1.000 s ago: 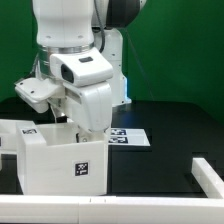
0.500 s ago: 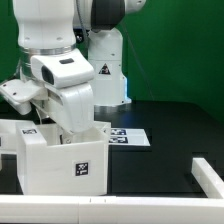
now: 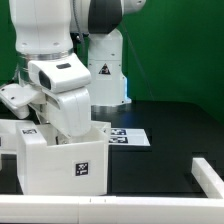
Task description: Assemble drawer
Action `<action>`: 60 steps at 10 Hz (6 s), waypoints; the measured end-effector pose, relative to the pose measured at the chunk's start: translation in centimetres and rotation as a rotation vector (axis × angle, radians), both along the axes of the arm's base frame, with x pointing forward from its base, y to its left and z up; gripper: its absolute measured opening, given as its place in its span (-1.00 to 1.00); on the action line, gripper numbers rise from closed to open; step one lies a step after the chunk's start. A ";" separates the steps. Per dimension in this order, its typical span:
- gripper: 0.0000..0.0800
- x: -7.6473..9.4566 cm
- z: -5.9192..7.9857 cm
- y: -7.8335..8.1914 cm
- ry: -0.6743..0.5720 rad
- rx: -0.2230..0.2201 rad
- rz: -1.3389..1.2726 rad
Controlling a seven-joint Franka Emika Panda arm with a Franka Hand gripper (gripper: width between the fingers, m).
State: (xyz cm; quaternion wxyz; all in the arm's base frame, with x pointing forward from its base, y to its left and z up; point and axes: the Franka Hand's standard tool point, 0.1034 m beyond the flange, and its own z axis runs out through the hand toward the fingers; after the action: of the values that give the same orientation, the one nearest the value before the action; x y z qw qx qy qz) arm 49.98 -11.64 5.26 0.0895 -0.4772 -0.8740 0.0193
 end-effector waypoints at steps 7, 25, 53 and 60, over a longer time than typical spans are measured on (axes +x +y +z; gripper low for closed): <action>-0.90 0.1 0.1 0.0 -0.004 -0.001 0.000; -0.92 3.3 11.8 11.5 -0.591 -0.207 -0.234; -0.92 3.7 10.5 15.2 -0.366 -0.725 -1.648; -0.92 4.5 7.1 16.3 0.223 -1.079 -1.894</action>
Offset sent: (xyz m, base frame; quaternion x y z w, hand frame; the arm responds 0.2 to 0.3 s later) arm 0.0000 0.0000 0.0000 0.0000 0.0000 0.0000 1.0000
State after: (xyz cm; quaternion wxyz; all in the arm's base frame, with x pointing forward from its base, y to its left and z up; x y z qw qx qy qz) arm 54.43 4.65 12.32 -0.0740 -0.9276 -0.0167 0.3658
